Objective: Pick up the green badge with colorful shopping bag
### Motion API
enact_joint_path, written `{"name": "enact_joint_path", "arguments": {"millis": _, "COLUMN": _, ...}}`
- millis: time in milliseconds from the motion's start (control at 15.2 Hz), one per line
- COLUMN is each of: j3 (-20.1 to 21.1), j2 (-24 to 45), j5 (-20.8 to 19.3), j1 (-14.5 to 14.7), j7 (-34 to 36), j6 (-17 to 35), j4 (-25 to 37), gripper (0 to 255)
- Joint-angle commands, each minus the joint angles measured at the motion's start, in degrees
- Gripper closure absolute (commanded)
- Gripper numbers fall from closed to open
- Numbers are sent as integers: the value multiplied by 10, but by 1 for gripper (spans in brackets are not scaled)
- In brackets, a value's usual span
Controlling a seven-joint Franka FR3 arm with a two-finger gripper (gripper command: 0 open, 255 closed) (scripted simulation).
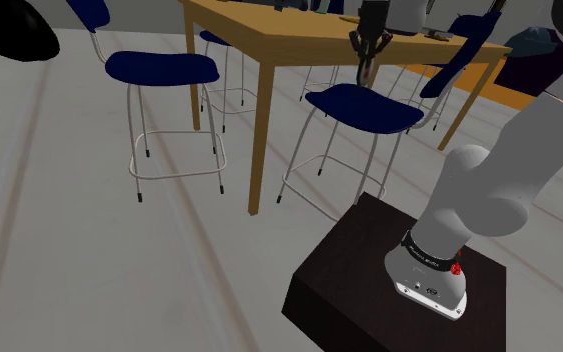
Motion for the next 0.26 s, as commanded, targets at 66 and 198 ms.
{"name": "enact_joint_path", "arguments": {"millis": 66, "j3": -1, "j2": 8, "j5": 4, "j1": 1, "j7": -6, "j6": -22, "j4": 29, "gripper": 255}}
{"name": "enact_joint_path", "arguments": {"millis": 198, "j3": -1, "j2": 8, "j5": 4, "j1": 1, "j7": -7, "j6": -23, "j4": 30, "gripper": 255}}
